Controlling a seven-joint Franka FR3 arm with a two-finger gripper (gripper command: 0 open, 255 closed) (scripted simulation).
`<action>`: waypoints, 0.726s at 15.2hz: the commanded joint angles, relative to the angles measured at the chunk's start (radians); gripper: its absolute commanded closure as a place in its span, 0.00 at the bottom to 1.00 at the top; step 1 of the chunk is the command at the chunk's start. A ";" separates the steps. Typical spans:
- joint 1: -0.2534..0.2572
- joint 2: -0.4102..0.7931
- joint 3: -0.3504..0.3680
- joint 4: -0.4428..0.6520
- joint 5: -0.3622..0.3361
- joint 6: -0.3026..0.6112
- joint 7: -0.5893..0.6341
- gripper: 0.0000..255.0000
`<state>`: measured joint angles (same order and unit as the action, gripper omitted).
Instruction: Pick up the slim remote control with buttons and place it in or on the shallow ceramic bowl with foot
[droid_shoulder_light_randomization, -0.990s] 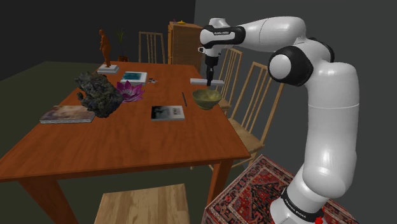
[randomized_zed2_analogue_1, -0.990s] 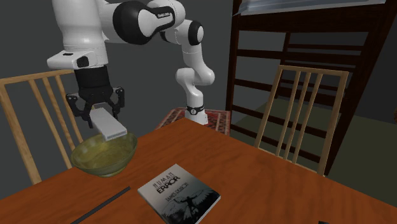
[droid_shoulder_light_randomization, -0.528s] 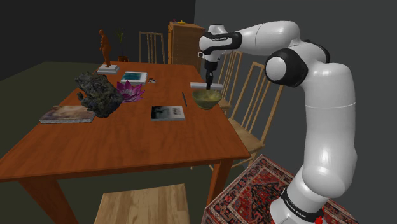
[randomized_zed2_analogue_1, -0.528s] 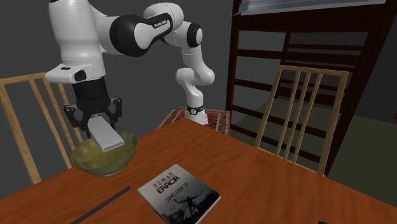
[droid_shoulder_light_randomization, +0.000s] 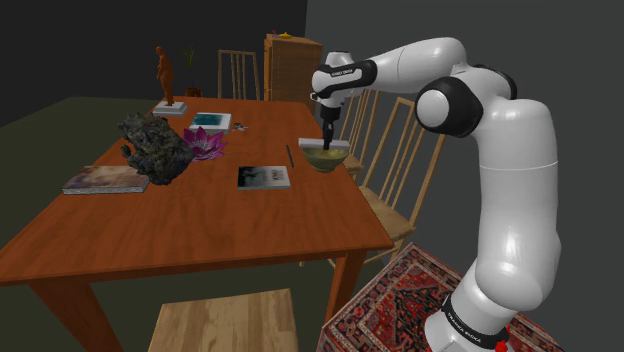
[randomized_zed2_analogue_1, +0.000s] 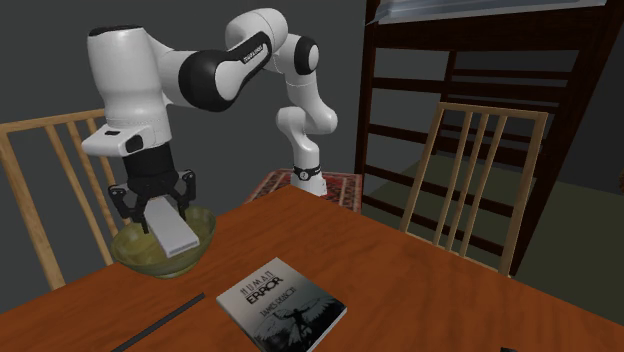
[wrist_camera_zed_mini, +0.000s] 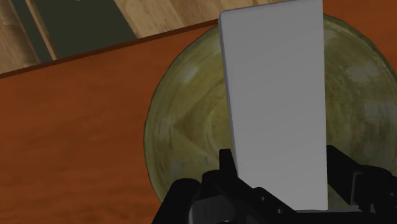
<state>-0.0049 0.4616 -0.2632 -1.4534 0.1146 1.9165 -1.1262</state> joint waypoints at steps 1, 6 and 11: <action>0.000 0.001 0.000 0.000 0.000 0.003 0.000 1.00; 0.000 0.001 0.000 0.000 0.000 0.003 0.000 1.00; 0.000 0.001 0.000 -0.001 0.000 0.003 0.000 0.00</action>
<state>-0.0046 0.4629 -0.2628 -1.4541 0.1149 1.9195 -1.1259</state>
